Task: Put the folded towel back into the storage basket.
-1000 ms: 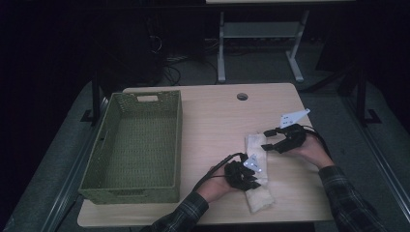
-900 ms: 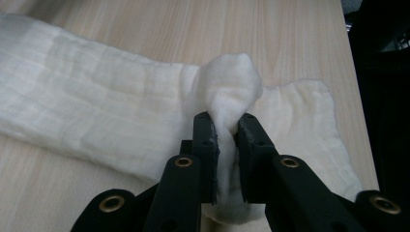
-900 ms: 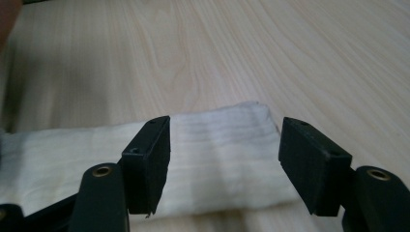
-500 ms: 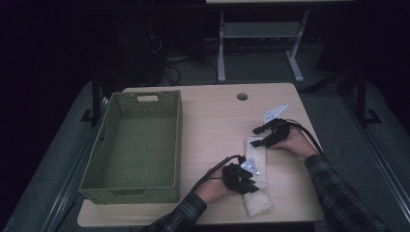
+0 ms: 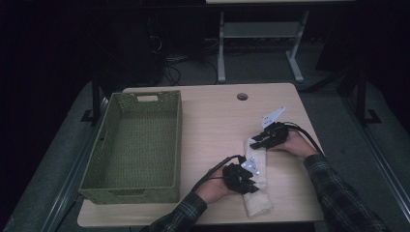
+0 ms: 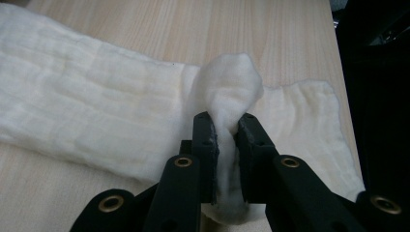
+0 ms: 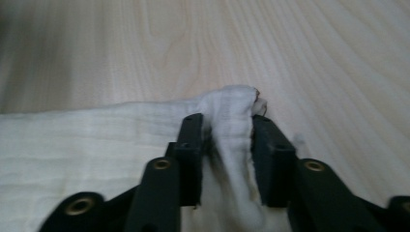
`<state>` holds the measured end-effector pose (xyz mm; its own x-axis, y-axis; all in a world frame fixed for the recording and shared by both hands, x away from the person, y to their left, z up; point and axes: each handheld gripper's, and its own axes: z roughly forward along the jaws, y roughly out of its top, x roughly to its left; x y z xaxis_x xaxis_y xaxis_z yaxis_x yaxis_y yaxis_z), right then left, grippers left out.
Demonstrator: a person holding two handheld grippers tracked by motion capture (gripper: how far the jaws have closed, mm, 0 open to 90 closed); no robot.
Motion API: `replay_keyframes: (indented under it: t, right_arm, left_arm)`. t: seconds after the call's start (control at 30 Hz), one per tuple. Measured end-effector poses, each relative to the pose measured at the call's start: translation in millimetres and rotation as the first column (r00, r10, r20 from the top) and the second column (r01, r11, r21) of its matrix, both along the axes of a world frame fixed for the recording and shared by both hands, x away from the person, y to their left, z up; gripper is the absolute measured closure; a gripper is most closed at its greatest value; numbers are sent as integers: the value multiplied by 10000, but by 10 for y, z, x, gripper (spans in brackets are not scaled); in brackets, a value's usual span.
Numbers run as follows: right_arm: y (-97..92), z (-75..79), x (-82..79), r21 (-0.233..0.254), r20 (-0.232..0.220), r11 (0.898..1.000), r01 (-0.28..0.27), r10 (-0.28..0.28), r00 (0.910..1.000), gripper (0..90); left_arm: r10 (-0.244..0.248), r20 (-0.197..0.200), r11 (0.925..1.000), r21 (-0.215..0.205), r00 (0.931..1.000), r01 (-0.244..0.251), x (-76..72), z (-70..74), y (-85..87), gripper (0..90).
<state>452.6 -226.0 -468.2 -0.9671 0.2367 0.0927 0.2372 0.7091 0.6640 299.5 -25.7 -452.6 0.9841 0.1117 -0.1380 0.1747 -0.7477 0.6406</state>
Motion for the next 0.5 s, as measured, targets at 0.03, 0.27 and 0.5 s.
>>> replay_keyframes:
  t: [0.03, 0.27, 0.5]
  right_arm:
    - [1, 0, -3, -3, -54, 10000, -40, 40, 10000, 723]
    - [14, 3, -2, -11, -449, 10000, -96, 95, 9989, 822]
    - [20, 38, 3, -114, -675, 9999, 77, -85, 9977, 829]
  left_arm:
    - [-5, -17, 10000, 11, 10000, 5, 3, -2, -1, 789]
    - [41, -91, 10000, -15, 9999, -41, 11, 2, -3, 791]
    - [164, -154, 9993, -337, 9997, -169, 31, 42, 22, 805]
